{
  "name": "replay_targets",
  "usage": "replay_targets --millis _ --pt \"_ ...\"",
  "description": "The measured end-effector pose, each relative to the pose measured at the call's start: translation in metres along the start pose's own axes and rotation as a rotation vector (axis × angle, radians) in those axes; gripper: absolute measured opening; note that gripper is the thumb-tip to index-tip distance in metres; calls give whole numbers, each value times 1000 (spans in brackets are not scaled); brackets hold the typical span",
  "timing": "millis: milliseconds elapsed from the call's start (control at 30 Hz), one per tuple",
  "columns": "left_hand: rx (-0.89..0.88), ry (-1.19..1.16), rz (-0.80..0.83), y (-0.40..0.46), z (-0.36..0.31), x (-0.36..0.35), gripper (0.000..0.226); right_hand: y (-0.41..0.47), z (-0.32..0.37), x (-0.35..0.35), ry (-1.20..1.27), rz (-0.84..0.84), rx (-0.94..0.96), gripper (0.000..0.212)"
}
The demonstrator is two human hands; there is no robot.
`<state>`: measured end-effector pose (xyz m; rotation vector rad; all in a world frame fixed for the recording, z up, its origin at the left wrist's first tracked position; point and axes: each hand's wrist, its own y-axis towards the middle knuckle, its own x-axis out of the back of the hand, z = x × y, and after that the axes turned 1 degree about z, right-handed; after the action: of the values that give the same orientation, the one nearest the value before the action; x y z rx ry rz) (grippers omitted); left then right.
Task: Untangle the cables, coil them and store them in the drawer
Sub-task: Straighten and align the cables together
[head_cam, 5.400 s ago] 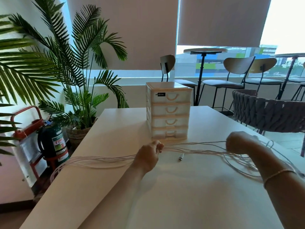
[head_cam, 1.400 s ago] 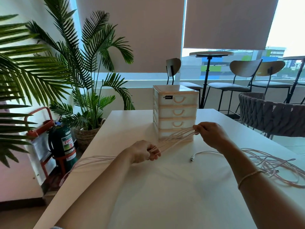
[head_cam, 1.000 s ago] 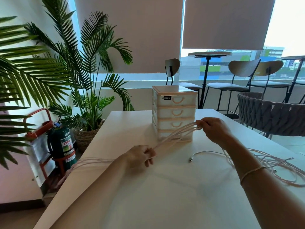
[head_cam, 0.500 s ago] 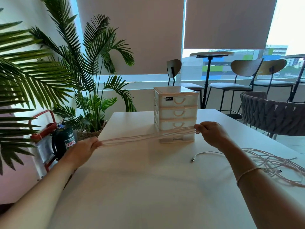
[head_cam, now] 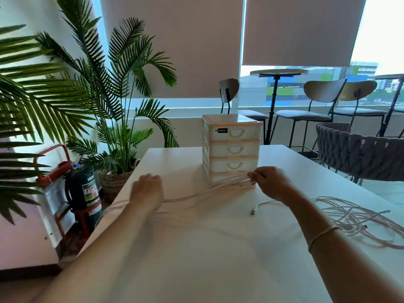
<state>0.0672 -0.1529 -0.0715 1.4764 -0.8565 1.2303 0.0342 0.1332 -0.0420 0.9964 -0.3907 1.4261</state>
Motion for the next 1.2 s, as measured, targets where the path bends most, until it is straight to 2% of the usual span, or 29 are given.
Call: replay_targets --millis 100,200,400,567,667,800,933,1100,1200 --pt "-251 -482 -50 -13 -65 11 32 -6 3 -5 -26 47 23 29" --pt "-378 -700 26 -30 -114 11 31 -10 6 -12 -33 76 51 28" --pt "-425 -822 138 -39 -129 -2 37 -14 3 -13 -67 127 128 29" --pt "-383 -738 156 -28 -110 -11 31 -13 3 -30 231 428 -55 35" --pt "-353 -755 123 -24 -99 -17 28 -9 -3 -32 199 527 -65 30" --pt "-301 -855 117 -18 -86 -23 25 -6 -11 -33 246 475 -55 30" --pt "-262 -942 173 -18 -86 -21 29 -1 -13 -43 180 366 -5 27" --pt "-327 -912 236 -24 -97 -23 20 9 -19 -54 69 120 62 23" --pt "-327 -883 211 -22 -97 -24 25 9 -20 -60 123 83 47 19"
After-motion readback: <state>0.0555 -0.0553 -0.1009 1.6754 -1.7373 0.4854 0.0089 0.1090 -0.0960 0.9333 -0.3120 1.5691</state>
